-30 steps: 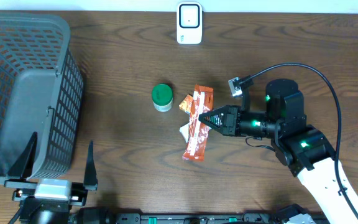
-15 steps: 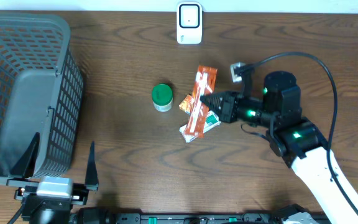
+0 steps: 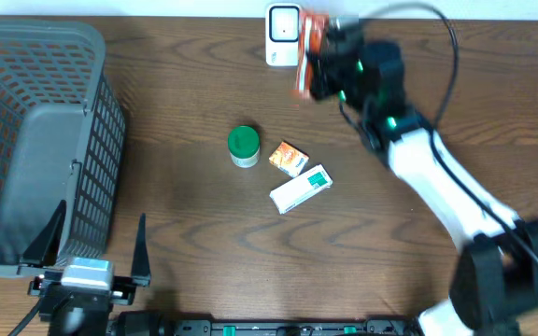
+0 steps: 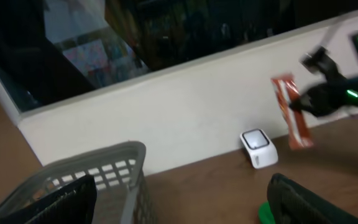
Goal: Scan the item barcode
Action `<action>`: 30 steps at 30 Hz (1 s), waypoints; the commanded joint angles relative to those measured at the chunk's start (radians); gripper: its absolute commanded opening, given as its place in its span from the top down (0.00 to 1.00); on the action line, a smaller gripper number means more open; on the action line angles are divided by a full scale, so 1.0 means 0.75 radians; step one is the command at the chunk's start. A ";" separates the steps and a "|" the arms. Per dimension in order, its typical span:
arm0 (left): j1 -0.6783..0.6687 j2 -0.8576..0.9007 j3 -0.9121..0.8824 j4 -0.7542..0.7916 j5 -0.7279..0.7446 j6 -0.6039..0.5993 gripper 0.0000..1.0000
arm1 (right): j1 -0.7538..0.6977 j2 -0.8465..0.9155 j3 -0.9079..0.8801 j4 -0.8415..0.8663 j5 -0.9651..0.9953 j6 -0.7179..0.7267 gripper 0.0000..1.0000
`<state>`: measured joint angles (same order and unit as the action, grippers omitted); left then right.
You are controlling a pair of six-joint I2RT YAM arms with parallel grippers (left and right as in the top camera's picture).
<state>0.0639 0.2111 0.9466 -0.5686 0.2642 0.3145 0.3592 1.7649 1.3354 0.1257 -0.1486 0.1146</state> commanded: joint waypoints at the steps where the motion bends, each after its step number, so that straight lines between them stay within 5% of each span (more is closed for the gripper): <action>1: 0.007 -0.009 -0.048 -0.009 0.006 0.008 0.13 | 0.026 0.210 0.284 0.009 0.247 -0.292 0.99; 9: 0.007 -0.009 -0.111 -0.009 0.006 0.159 0.13 | 0.093 0.692 0.727 0.202 0.564 -0.816 0.99; 20: 0.007 -0.009 -0.118 -0.019 0.006 0.159 0.13 | 0.231 1.224 1.062 0.551 0.790 -1.474 0.99; 30: 0.007 -0.009 -0.118 -0.020 0.006 0.159 0.13 | 0.243 1.250 1.062 0.479 0.790 -1.641 0.99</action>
<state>0.0639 0.2111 0.8604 -0.5838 0.2638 0.4232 0.5411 2.6968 2.1014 0.4866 0.4229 -1.0145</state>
